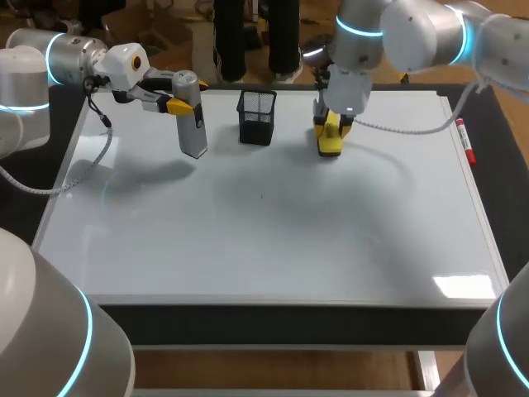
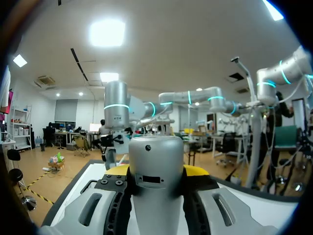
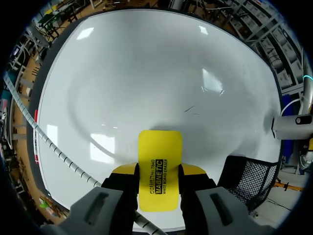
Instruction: Pick up the inspection probe, press it on each red-marked spot on the whiteboard one by one, put down the probe, pick up the eraser, and wipe off all the red marks.
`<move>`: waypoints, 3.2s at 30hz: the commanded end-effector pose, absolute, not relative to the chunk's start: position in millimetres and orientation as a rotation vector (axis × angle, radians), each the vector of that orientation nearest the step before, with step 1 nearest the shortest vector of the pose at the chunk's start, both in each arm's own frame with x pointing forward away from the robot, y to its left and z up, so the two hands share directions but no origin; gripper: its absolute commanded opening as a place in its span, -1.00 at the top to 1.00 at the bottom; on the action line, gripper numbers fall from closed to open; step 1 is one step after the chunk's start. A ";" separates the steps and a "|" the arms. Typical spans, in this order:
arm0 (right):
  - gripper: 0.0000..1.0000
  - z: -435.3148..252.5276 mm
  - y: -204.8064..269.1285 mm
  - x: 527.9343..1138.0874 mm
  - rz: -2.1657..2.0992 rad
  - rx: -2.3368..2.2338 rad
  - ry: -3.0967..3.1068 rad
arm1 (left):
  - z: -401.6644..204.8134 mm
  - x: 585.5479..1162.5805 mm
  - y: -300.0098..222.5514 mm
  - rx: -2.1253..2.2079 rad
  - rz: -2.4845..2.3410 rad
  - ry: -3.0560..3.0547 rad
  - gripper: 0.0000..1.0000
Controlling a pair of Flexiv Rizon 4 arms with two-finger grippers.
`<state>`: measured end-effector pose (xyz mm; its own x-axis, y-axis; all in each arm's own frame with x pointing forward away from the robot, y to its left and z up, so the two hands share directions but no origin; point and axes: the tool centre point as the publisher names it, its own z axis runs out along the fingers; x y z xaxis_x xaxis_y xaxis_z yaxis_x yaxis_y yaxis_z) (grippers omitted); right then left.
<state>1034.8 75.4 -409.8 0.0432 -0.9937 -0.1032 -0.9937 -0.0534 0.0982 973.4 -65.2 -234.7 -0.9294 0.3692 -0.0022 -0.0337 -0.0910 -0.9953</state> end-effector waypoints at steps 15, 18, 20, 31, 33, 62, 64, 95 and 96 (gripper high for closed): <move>0.19 -418.7 81.7 1062.0 0.277 -2.326 2.204 | -232.7 973.0 -64.8 -0.368 2.101 -1.910 1.00; 0.18 -419.3 81.3 1060.5 0.280 -2.317 2.215 | -232.7 973.0 -64.8 -0.368 2.101 -1.910 1.00; 0.04 -417.7 79.9 1058.7 0.278 -2.304 2.222 | -232.7 973.0 -64.8 -0.368 2.101 -1.910 1.00; -1.00 -395.5 62.0 1039.3 0.286 -2.087 2.317 | -232.7 973.0 -64.8 -0.368 2.101 -1.910 1.00; -1.00 -390.0 58.0 1035.2 0.310 -1.995 2.345 | -232.7 973.0 -64.8 -0.368 2.101 -1.910 1.00; -1.00 -284.7 4.0 1020.6 0.676 -1.088 2.622 | -232.7 973.0 -64.8 -0.368 2.101 -1.910 1.00; -1.00 -282.0 0.2 1022.9 0.697 -1.045 2.642 | -232.7 973.0 -64.8 -0.368 2.101 -1.910 1.00; -1.00 -280.2 -1.0 1023.2 0.721 -1.023 2.655 | -185.0 983.8 -92.6 -0.203 2.101 -1.983 1.00; -1.00 -280.2 -1.0 1023.2 0.721 -1.023 2.655 | -180.7 985.8 -94.1 -0.209 2.121 -1.971 1.00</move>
